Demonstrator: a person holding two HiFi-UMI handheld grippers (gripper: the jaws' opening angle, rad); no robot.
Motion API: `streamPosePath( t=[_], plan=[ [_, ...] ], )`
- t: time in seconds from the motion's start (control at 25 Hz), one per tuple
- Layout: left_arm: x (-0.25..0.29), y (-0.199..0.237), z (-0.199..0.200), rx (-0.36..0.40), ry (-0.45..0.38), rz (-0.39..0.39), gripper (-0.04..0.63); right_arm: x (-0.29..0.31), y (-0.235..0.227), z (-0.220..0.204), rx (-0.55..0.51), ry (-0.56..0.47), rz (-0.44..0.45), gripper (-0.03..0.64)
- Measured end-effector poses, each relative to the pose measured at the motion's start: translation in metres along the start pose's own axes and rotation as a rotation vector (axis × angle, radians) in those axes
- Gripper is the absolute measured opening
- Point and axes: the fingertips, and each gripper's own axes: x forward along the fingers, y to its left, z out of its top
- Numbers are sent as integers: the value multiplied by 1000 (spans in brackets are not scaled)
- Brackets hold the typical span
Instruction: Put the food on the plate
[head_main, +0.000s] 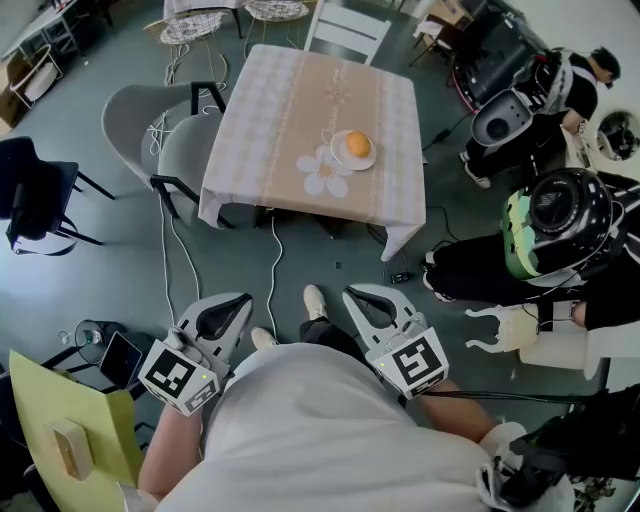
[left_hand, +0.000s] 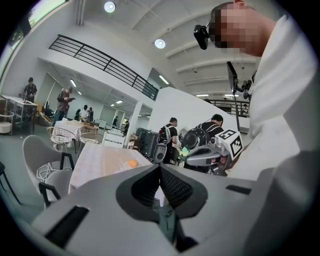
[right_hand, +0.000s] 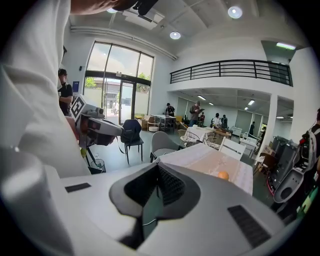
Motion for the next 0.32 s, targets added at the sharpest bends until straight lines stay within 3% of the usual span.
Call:
streamPosePath(
  t=[0.32],
  plan=[
    [-2,2,-7,-9,-8,5,8,8,5,0,-33,12,27,12]
  ],
)
